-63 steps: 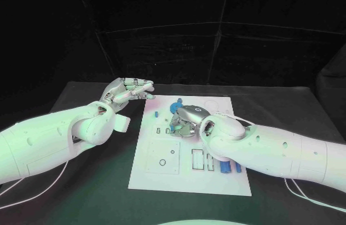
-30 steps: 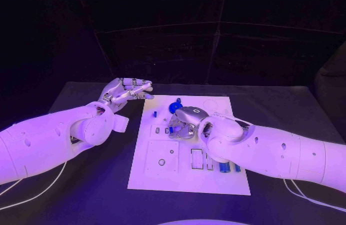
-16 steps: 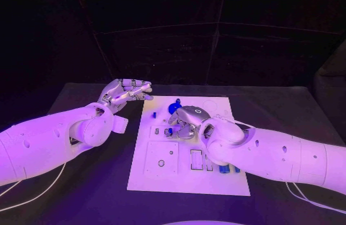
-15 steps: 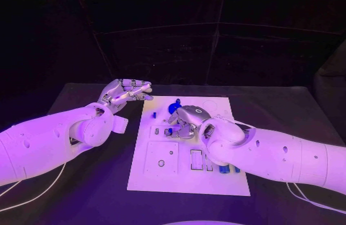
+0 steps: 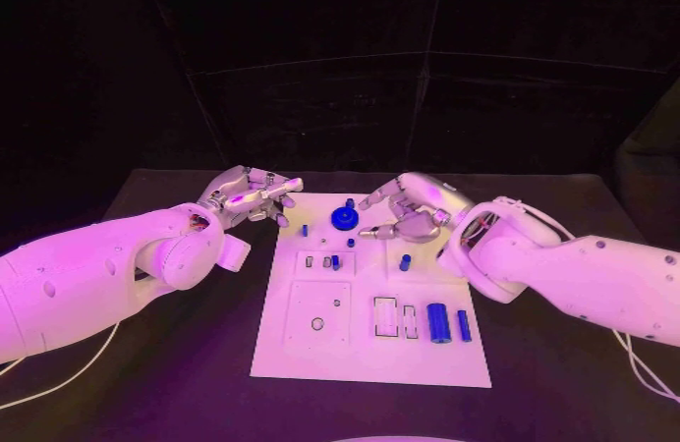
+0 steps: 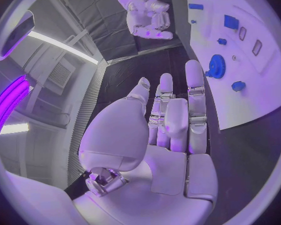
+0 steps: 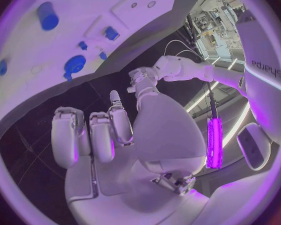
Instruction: Assemble the parts on the task board
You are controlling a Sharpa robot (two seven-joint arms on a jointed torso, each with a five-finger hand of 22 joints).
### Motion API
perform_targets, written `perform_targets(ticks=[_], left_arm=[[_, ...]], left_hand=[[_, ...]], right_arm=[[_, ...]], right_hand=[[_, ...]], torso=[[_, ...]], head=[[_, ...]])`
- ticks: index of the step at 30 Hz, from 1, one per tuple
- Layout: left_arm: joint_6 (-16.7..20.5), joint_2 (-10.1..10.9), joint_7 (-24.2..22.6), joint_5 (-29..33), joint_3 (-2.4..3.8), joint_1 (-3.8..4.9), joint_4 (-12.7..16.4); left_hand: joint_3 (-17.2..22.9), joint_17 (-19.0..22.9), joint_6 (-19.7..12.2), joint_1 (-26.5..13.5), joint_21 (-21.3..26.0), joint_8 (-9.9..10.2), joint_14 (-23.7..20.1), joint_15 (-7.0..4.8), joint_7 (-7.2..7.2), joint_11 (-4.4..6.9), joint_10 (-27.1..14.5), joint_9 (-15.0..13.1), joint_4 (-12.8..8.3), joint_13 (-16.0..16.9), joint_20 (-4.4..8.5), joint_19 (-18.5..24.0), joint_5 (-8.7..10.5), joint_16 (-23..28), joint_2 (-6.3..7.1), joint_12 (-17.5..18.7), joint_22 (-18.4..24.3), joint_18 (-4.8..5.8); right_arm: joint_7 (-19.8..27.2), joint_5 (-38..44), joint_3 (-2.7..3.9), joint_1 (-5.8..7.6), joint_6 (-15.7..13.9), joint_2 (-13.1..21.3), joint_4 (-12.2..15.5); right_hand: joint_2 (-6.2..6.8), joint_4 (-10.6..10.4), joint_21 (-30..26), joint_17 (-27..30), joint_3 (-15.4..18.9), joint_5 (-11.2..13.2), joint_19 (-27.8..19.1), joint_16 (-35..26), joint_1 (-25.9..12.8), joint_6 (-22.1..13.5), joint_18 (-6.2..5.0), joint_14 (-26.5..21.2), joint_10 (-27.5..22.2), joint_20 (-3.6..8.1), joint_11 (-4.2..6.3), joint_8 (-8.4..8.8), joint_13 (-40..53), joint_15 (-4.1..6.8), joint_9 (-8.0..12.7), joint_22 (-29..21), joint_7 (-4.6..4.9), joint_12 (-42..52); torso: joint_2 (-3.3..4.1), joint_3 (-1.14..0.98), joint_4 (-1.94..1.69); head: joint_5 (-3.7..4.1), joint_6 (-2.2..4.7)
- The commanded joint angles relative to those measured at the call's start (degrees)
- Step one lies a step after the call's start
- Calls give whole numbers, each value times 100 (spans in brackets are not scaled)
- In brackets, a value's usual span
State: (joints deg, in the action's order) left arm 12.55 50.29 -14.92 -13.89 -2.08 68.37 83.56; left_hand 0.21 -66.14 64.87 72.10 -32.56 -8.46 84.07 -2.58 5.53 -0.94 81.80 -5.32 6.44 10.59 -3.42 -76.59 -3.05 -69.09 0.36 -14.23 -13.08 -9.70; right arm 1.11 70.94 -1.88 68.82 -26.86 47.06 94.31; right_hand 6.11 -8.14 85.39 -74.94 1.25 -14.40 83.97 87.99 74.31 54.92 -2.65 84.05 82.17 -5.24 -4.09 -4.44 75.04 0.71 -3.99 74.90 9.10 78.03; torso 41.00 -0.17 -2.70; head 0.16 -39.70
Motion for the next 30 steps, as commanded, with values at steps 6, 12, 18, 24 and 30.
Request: perform_targets(ticks=[6, 12, 18, 24, 30], left_arm=[[-1152, -254, 3246, -2526, 9, 294, 44], [-1627, -621, 4131, -3537, -77, 489, -59], [-1790, -1018, 4602, -3834, -322, 675, -235], [-1784, -1321, 4825, -3903, -432, 737, -384], [-1785, -1531, 4888, -3917, -493, 763, -519]], left_hand=[[-404, -1661, -53, -501, -2218, -459, 459, -119, -134, 95, -271, -370, 534, 1722, 188, -454, 15, -1531, -302, -1827, -2477, 191], [-537, -2206, -367, -407, -3345, -1076, 554, -165, -139, 132, -766, -838, 624, 3080, 159, -703, 5, -1957, -470, -3238, -4001, 404], [-922, -2386, -771, -461, -4324, -2098, 593, -231, -259, 218, -728, -1636, 812, 4482, 221, -783, 21, -2091, -470, -4724, -5300, 561], [-1206, -2386, -957, -542, -4651, -2600, 593, -243, -296, 244, -667, -2080, 937, 4756, 225, -828, 18, -2091, -432, -5008, -5788, 630], [-1345, -2386, -1022, -633, -4744, -2752, 593, -261, -321, 263, -637, -2232, 992, 4827, 241, -846, 29, -2091, -414, -5086, -5929, 649]], right_arm=[[572, -1662, 16, 404, 236, 456, -178], [518, -1756, 24, 488, 240, 537, -331], [437, -1775, 25, 510, 276, 514, -418], [385, -1774, 25, 515, 296, 478, -484], [355, -1758, 25, 516, 315, 444, -525]], right_hand=[[-61, 10, -35, -1013, 34, -37, 96, -35, 70, -14, 31, 478, -44, -51, 4, -32, 511, -41, -9, 389, -13, -23], [-78, 15, -44, -984, 39, -52, 88, -50, 81, -5, 27, 471, -46, -49, 7, -39, 507, -39, -11, 371, -17, -26], [-96, 21, -61, -938, 48, -70, 71, -74, 92, 5, 19, 460, -57, -47, 11, -47, 492, -35, -13, 335, -21, -43], [-103, 22, -67, -926, 51, -76, 66, -80, 94, 9, 17, 457, -60, -46, 13, -50, 487, -34, -14, 323, -23, -48], [-121, 26, -81, -894, 63, -98, 53, -98, 101, 18, 11, 448, -71, -42, 17, -59, 472, -30, -15, 295, -27, -65]], torso=[[-152, -53, 3], [-196, -79, 4], [-209, -88, 13], [-194, -77, 7], [-187, -79, 10]], head=[[-32, -55], [-69, -90], [-80, -101], [-80, -105], [-94, -113]])
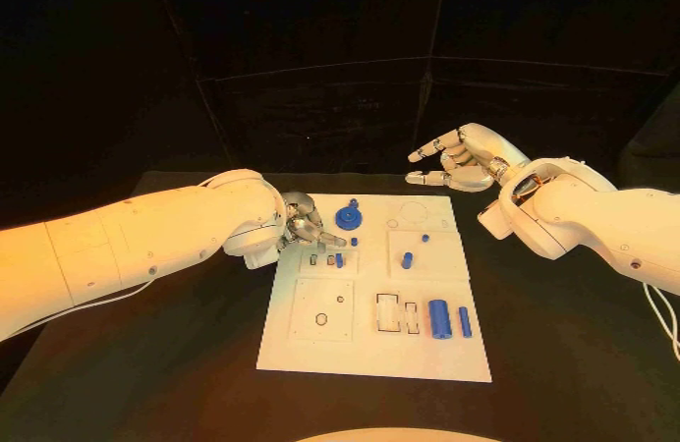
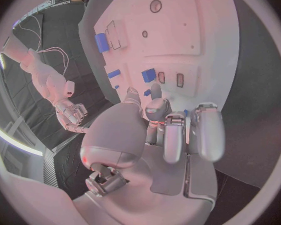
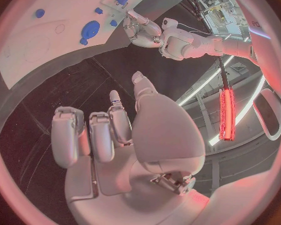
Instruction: Assemble the parts on the task board
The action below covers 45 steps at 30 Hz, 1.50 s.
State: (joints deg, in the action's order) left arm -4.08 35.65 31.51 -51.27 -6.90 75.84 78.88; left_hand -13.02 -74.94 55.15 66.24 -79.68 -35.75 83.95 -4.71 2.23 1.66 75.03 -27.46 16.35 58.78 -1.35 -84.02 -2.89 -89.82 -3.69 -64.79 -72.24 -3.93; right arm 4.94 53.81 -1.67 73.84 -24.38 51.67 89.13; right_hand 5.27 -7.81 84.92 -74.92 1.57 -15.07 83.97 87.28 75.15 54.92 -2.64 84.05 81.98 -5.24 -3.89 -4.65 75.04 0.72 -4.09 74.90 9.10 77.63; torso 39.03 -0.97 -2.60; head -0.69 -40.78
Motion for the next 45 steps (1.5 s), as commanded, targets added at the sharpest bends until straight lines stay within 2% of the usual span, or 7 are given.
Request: perform_targets(ticks=[1, 8, 19, 30, 45], left_arm=[[-128, -104, 250, -180, -19, 19, -79], [-233, -293, 265, -182, -52, 25, -216], [-386, -466, 253, -182, -68, 27, -360], [-486, -575, 226, -181, -123, 27, -484], [-561, -668, 246, -180, -150, 26, -555]], left_hand=[[-22, -1506, -50, -47, -32, -22, 605, -49, 10, 3, 39, -18, 0, 8, 34, -103, 13, -18, -9, -30, -13, 73], [-61, -1506, -76, -62, -54, -60, 605, -52, 5, 9, 53, -61, -2, 42, 40, -106, 13, -18, -7, -62, -46, 77], [-79, -1506, -109, -14, -74, -105, 605, -56, 1, 13, 62, -113, -36, 69, 44, -105, 11, -18, -14, -89, -73, 80], [-70, -1506, -146, 73, -87, -153, 605, -57, -1, 14, 59, -172, -82, 76, 45, -98, 9, -18, -49, -100, -92, 81], [-50, -1506, -176, 167, -108, -200, 605, -57, -3, 16, 72, -230, -141, 109, 44, -96, 5, -18, -91, -133, -125, 85]], right_arm=[[-33, -41, 4, 13, 72, -25, -13], [-53, -30, 4, 14, 104, -74, -52], [-63, -24, 4, 14, 138, -131, -94], [-55, -23, 4, 14, 151, -157, -108], [-50, -23, 4, 13, 177, -188, -125]], right_hand=[[-39, -5, -36, -892, 34, -38, 50, -30, 19, 19, 10, 447, -55, -42, -2, -39, 467, -29, -6, 290, -28, -31], [-52, -1, -46, -870, 47, -67, 41, -43, 25, 22, 6, 442, -60, -38, 1, -43, 459, -26, -6, 271, -30, -39], [-59, 1, -53, -858, 53, -81, 35, -49, 27, 23, 3, 439, -63, -37, 2, -45, 454, -24, -6, 258, -31, -45], [-61, 1, -58, -849, 55, -85, 30, -54, 27, 23, 1, 436, -68, -36, 3, -46, 447, -24, -5, 247, -32, -53], [-71, 1, -63, -846, 61, -97, 27, -57, 29, 22, 0, 436, -68, -34, 4, -47, 446, -22, -5, 239, -33, -53]], torso=[[11, 0, 1], [18, 5, 0], [19, 3, -4], [19, 6, -3], [18, 6, -6]], head=[[-12, -7], [-10, -47], [-6, -103], [-8, -135], [-9, -179]])
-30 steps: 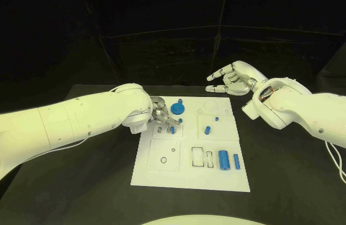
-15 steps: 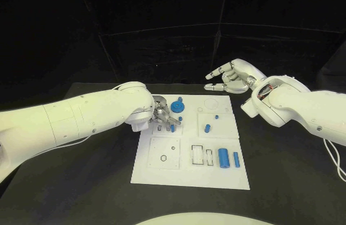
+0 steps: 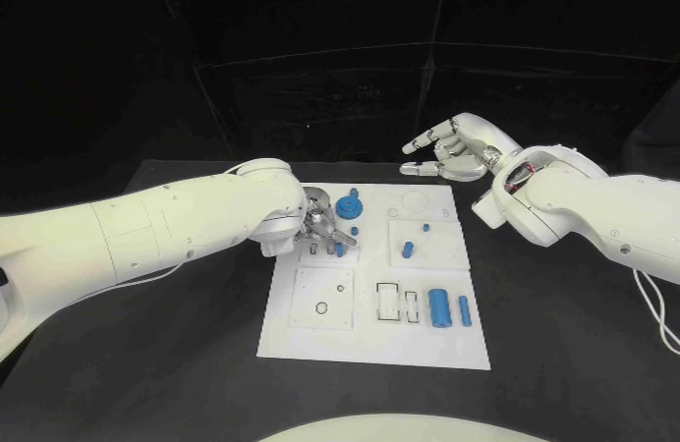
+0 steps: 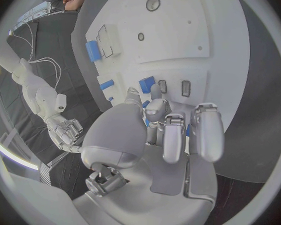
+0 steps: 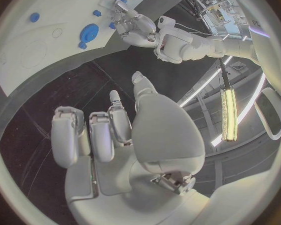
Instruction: Assemble the parts on the task board
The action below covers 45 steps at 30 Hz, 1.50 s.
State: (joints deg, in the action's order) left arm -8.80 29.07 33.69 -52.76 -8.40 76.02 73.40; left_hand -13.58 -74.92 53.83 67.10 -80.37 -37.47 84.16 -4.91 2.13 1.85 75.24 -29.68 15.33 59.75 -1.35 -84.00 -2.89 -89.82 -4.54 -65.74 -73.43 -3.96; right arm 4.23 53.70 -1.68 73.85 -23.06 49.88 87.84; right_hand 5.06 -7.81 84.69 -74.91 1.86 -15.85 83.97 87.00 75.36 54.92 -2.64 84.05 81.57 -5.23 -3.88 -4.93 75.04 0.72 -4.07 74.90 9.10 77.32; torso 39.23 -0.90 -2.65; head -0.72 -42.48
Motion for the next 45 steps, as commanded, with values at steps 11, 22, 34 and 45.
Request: perform_targets(ticks=[11, 22, 34, 45], left_arm=[[-142, -39, 6, -23, -4, 7, 2], [-132, -48, -3, -21, -4, 7, -13], [110, 48, -142, 161, -3, 7, 96], [548, 309, -310, 256, 2, 6, 394]], left_hand=[[162, -1508, -96, 329, -65, -98, 584, -40, 3, 2, 64, -105, -233, 43, 43, -88, 1, -18, -87, -74, -45, 90], [586, -1508, -166, 779, -79, -98, 584, -64, -32, 34, 52, -161, -585, 44, 60, -75, -4, -18, -181, -73, -71, 89], [3892, -1508, -298, 847, -37, 123, 584, -74, -2, -27, 9, -149, -1409, -130, 18, -28, -479, -18, 604, 143, -40, 73], [5175, -1508, -326, 205, -12, -62, 584, -28, 41, -9, 43, -357, -1617, -187, 26, -20, -464, -18, 1054, 158, -31, 67]], right_arm=[[35, -13, 5, 12, 40, -27, -18], [38, -13, 5, 12, 41, -35, -30], [51, -13, 5, 12, 43, -50, -52], [74, -13, 5, 12, 38, -62, -90]], right_hand=[[-74, 14, -42, -851, 37, -46, 26, -29, 32, 21, -1, 437, -26, -31, 6, -22, 445, -19, -6, 237, -35, -20], [-86, 26, -43, -850, 40, -62, 27, -31, 50, 20, -1, 437, -23, -29, 8, -23, 446, -17, -5, 237, -36, -17], [-93, 32, -44, -844, 40, -70, 27, -34, 60, 20, 0, 436, -25, -28, 9, -25, 443, -16, -5, 237, -37, -21], [-98, 37, -49, -839, 43, -76, 23, -37, 66, 20, -2, 435, -27, -27, 9, -26, 440, -15, -5, 227, -37, -24]], torso=[[-3, -1, -1], [-1, -1, -1], [-3, 0, -5], [0, -1, -13]], head=[[-12, -38], [-8, -72], [5, -88], [-9, -101]])
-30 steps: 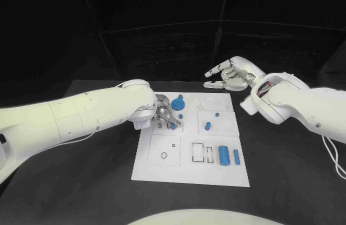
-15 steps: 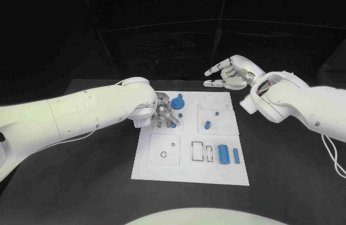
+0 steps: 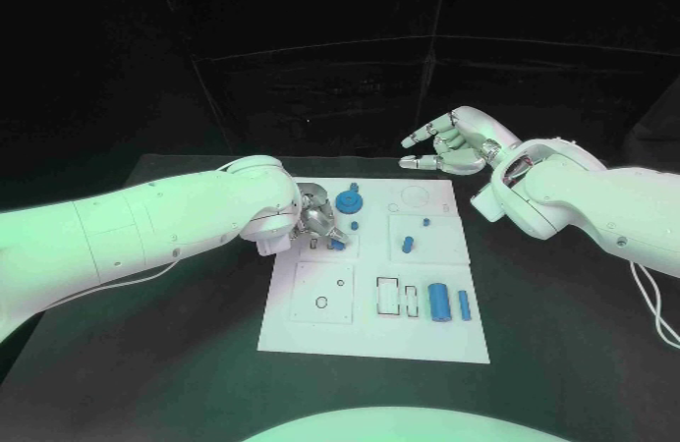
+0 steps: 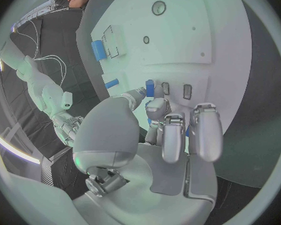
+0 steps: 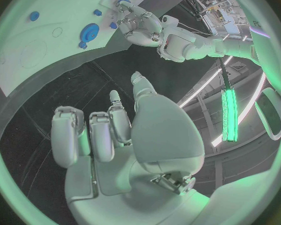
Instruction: Assemble the parts on the task board
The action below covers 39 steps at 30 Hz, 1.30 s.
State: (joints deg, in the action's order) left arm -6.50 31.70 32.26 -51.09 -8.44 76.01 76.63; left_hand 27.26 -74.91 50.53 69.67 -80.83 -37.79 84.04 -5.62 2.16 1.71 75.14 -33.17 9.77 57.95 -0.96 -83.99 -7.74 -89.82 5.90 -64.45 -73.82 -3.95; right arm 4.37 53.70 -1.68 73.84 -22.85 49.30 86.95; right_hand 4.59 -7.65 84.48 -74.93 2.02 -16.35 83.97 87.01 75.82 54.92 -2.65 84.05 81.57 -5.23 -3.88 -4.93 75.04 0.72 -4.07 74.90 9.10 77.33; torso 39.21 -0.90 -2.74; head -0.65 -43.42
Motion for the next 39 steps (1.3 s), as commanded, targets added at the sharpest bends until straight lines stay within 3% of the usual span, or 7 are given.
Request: perform_targets(ticks=[1, 14, 25, 39], left_arm=[[362, 74, -180, 74, 5, 7, 103], [841, 323, -191, -528, -1, -23, 342], [747, 232, -17, -757, -5, -128, 229], [473, 210, 115, -787, -7, -164, 213]], left_hand=[[1108, -1509, 3, -57, 35, -34, 596, 43, 38, 5, 53, -13, -1068, -9, -13, -21, 22, -18, 16, 31, 10, 66], [1208, -1509, 9, -82, 15, -56, 596, 40, 37, 8, 77, -38, -1124, 5, -11, -36, 26, -18, 68, 12, -28, 73], [1234, -1509, 16, -88, 1, -61, 596, 39, 36, 9, 92, -43, -1138, 20, -11, -46, 28, -18, 82, -3, -51, 78], [1258, -1509, 27, -100, -11, -68, 596, 39, 35, 11, 100, -49, -1152, 14, -10, -54, 31, -18, 99, -2, -74, 82]], right_arm=[[61, -13, 5, 12, 16, -3, -2], [86, -14, 5, 12, 16, 8, -10], [99, -14, 4, 12, 24, -1, -16], [112, -15, 4, 11, 43, -9, -22]], right_hand=[[-52, 21, -28, -836, 27, -27, 22, -38, 20, 20, -2, 435, -28, -27, 9, -26, 439, -15, -6, 227, -37, -26], [-57, 17, -29, -837, 32, -27, 22, -38, 15, 20, -2, 435, -29, -26, 9, -27, 438, -14, -6, 225, -37, -28], [-57, 17, -29, -837, 32, -27, 22, -38, 15, 20, -2, 435, -29, -26, 9, -27, 438, -14, -6, 225, -37, -28], [-57, 17, -29, -837, 32, -27, 22, -38, 15, 20, -2, 435, -29, -26, 9, -27, 438, -14, -6, 225, -37, -28]], torso=[[3, -3, -4], [-2, -3, -9], [7, 1, 15], [5, 1, 8]], head=[[-17, -7], [-42, -26], [-66, -35], [-73, -64]])
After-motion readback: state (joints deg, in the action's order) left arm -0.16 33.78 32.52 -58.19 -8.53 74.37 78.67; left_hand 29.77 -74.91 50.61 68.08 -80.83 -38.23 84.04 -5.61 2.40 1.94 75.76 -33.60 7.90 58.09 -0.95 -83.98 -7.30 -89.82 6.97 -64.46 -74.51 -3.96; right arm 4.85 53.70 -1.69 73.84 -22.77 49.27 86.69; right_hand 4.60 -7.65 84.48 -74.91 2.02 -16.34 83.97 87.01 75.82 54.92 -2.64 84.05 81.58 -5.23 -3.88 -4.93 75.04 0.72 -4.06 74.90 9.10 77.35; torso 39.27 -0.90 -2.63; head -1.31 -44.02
